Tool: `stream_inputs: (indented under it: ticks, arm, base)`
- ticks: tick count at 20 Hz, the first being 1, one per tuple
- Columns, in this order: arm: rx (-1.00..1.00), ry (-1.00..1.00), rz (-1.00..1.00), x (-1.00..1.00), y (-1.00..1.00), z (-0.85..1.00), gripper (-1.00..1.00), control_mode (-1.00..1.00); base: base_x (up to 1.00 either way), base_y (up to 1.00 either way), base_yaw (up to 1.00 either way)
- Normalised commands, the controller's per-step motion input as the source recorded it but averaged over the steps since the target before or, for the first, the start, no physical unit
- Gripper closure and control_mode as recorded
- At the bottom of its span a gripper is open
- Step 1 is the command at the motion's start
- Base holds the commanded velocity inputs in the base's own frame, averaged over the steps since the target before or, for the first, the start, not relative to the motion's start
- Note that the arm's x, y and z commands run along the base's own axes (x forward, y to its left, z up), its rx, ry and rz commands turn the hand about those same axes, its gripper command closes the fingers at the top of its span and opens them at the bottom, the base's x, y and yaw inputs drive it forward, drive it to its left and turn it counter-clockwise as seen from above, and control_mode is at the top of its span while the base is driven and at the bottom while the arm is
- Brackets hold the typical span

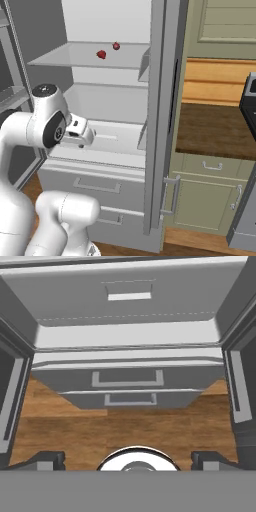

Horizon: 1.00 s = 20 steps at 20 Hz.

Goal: Take the strawberry from the fridge and place it on top of the pancake, located on the dining counter.

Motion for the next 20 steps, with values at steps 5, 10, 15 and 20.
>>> stream_inputs:
  ticks: [5,10,15,20]
  arm:
    - [0.0,-0.01,0.04,-0.24,-0.13,-0.12,-1.0,-1.0]
    - [0.0,0.0,0.01,-0.07,0.01,-0.13,-1.0,-1.0]
    - [0.0,0.0,0.0,0.0,0.04,-0.01,-1.0,-1.0]
    - [0.0,0.0,0.0,0.0,0.04,0.0,-1.0,-1.0]
  base:
    - [0.0,0.0,0.0]
    - [0.0,0.0,0.0]
    - [0.0,0.0,0.0]
    - [0.0,0.0,0.0]
